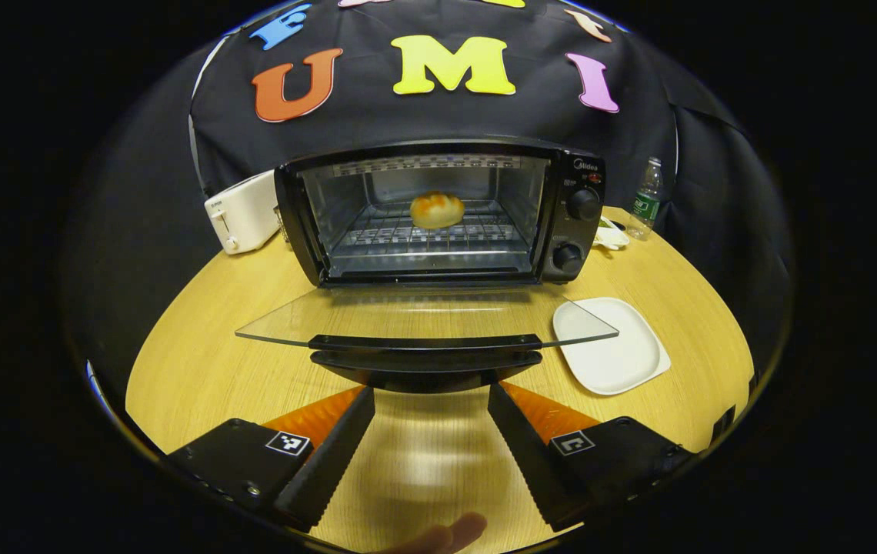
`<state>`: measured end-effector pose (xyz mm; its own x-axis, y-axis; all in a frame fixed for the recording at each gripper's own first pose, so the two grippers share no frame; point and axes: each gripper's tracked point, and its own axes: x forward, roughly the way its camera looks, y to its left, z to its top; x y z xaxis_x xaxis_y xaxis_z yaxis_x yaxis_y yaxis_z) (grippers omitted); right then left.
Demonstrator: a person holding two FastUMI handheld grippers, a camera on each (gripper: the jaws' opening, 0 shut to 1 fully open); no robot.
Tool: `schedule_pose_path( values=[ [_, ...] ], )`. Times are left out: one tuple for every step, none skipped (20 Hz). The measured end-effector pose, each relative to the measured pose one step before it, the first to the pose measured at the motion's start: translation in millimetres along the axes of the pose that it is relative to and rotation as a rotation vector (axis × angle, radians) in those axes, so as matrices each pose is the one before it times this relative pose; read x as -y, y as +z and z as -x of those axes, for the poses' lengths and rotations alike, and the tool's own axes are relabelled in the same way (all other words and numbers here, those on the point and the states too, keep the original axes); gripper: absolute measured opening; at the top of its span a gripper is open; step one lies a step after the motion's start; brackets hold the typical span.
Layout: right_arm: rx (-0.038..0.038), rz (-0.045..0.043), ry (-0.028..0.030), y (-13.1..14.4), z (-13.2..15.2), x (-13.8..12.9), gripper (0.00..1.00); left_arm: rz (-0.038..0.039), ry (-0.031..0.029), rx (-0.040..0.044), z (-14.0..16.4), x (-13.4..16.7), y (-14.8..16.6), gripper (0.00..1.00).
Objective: Open the electric oven with the left hand, put the food in, and close the electric oven.
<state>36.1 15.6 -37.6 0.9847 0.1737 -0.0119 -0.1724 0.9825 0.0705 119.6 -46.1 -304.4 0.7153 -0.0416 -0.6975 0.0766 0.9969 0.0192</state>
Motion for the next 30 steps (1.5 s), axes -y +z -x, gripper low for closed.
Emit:
schedule_pose_path(
  values=[
    [-0.00053,0.0002,-0.00039,-0.22,-0.41,0.38,0.95,-0.00648,0.00577,0.01261,1.75,-0.44,6.72,0.98],
    [-0.00237,0.00009,0.00036,-0.19,-0.18,-0.07,0.95,-0.00977,0.00459,0.01357,0.73,-0.61,8.18,0.98],
    [-0.00098,-0.00072,0.00137,-0.03,-0.3,0.1,0.95,-0.0101,0.00321,0.02019,-0.91,-0.8,9.43,0.98],
    [-0.00133,-0.00003,0.00041,-0.39,0.0,0.47,0.95,-0.00495,0.00487,0.01504,-3.45,-2.1,6.38,0.98],
    [-0.00046,0.00057,-0.0015,-0.08,-0.86,1.14,0.95,0.00032,0.00642,0.0039,-3.41,-2.8,6.31,1.0],
    [-0.00252,0.001,-0.00238,-1.34,-0.6,1.04,0.95,0.00666,0.00137,-0.00043,-3.49,-2.45,5.57,0.97],
    [-0.00021,-0.00024,-0.00057,0.57,-1.2,0.65,0.95,0.01409,-0.00443,0.00321,-4.63,-1.22,7.05,0.97],
    [-0.00306,0.00125,-0.00204,-1.11,-0.9,1.22,0.95,0.01666,-0.00593,0.00211,-3.79,-0.88,7.03,0.97],
    [-0.0011,0.00258,-0.0008,-0.6,-1.15,1.16,0.95,0.01279,-0.00348,0.00272,-3.92,-1.49,7.94,0.97],
    [-0.00095,0.00201,-0.00165,-0.47,-0.27,1.07,0.95,0.00705,-0.0161,0.00072,-3.93,0.56,6.41,0.97],
    [-0.00054,0.00139,-0.00181,0.49,-0.76,1.23,0.95,0.00184,0.0008,0.02045,-2.91,-3.01,10.29,0.97],
    [0.00104,0.00045,-0.00322,-0.19,-0.59,1.33,0.95,-0.0048,0.01514,0.02259,-1.79,-7.15,8.48,0.96],
    [-0.00088,0.0017,-0.00424,-0.06,-0.89,1.55,0.95,-0.01105,0.02088,0.02903,-3.22,-7.74,10.03,0.97],
    [-0.00169,0.00253,-0.00384,-0.55,-1.25,1.07,0.95,-0.00859,0.01098,0.04076,-1.97,-3.84,10.93,0.97],
    [-0.00307,0.00367,-0.00181,0.4,-1.66,0.64,0.95,-0.00651,0.00684,0.04256,-2.57,-3.6,11.87,0.96],
    [-0.00124,0.00325,0.00068,-0.52,-0.8,-1.45,0.95,-0.00034,0.00888,0.03521,-0.52,-2.23,8.07,0.97],
    [-0.00025,0.00336,0.00197,0.84,-1.29,-2.49,0.95,0.00576,-0.00141,0.01885,2.57,-1.29,4.18,0.97],
    [-0.00237,0.00808,0.00202,0.81,-1.32,-1.55,0.95,0.00789,-0.01572,0.01504,5.83,1.21,3.28,0.97],
    [-0.00213,0.01328,0.00413,0.98,-1.2,-2.52,0.95,0.00643,-0.01084,0.01454,8.03,1.42,4.09,0.97],
    [0.00225,0.01161,0.0049,3.42,-1.42,-3.1,0.95,0.00501,0.00132,0.01261,10.52,-0.67,5.36,0.97],
    [0.00125,0.00229,0.00675,3.75,-1.15,-3.05,0.95,0.00186,0.00204,0.02156,10.58,-1.0,6.77,0.97],
    [-0.00324,-0.00781,0.01042,1.99,1.01,-4.6,0.95,0.00264,-0.00334,0.02223,12.7,1.0,7.89,0.97],
    [-0.00038,-0.01102,0.00976,2.2,0.05,-3.43,0.95,0.00532,-0.00573,0.02319,12.26,1.3,8.84,0.97],
    [-0.00664,-0.00953,0.00794,-0.53,-0.55,-1.68,0.95,0.00495,-0.00041,0.02883,12.36,0.25,8.83,0.97],
    [-0.00464,-0.00753,0.00604,1.76,-0.39,-0.31,0.95,0.0026,0.00073,0.02276,13.08,0.17,9.22,0.96],
    [-0.00952,-0.00671,-0.00232,-1.21,-0.44,1.63,0.95,0.00173,0.00475,0.02108,13.0,-0.37,8.23,0.96],
    [-0.00351,-0.00294,-0.00285,0.77,0.87,2.38,0.95,0.00805,0.0102,0.02385,13.36,-2.04,9.59,0.96],
    [-0.00311,0.00046,-0.00682,1.16,0.91,2.47,0.95,0.00751,-0.00506,0.02243,12.65,0.65,8.39,0.96],
    [-0.00217,0.00244,-0.01055,0.67,1.48,3.02,0.95,0.01317,-0.00771,0.01515,11.98,2.62,6.24,1.0],
    [-0.00097,0.00381,-0.00681,0.46,1.36,2.04,0.95,0.02288,-0.00304,0.01749,10.57,0.49,5.42,1.0]
  ],
)
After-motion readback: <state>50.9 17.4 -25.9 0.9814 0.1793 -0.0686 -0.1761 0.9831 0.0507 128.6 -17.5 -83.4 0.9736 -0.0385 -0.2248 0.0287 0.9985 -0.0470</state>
